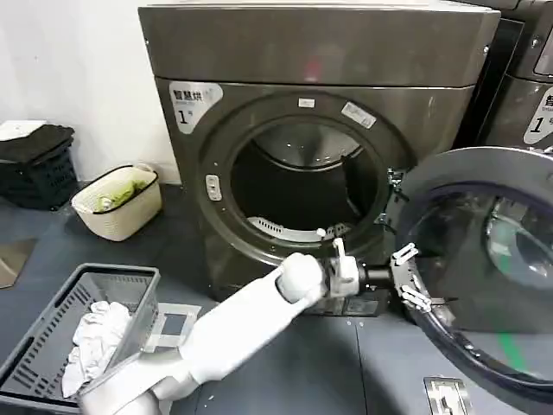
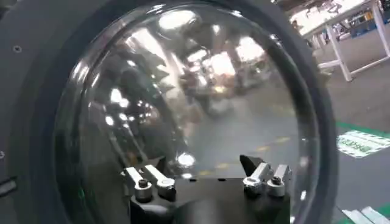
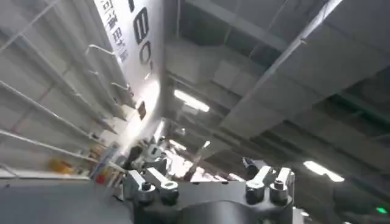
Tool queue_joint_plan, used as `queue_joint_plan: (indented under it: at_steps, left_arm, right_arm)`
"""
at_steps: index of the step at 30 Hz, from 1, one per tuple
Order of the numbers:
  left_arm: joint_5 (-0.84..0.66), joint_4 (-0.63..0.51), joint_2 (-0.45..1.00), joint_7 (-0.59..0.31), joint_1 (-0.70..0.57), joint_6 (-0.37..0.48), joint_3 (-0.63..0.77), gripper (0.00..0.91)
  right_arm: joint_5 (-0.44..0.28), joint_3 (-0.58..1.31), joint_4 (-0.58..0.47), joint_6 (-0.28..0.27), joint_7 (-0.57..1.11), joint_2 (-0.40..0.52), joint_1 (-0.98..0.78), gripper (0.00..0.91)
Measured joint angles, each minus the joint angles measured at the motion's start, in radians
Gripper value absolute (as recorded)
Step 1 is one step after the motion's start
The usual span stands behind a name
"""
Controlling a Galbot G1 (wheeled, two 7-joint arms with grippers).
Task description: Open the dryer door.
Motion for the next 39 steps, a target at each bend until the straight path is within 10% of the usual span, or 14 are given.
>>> queue_joint_plan:
  at_steps: [39]
  left_arm:
    - [-0.079, 0.022, -0.107, -0.161, -0.018, 0.185, -0.002, 0.907]
  right_arm:
    - [-0.054, 0.047, -0.052, 0.009, 0.121, 0.0, 0.013, 0.907]
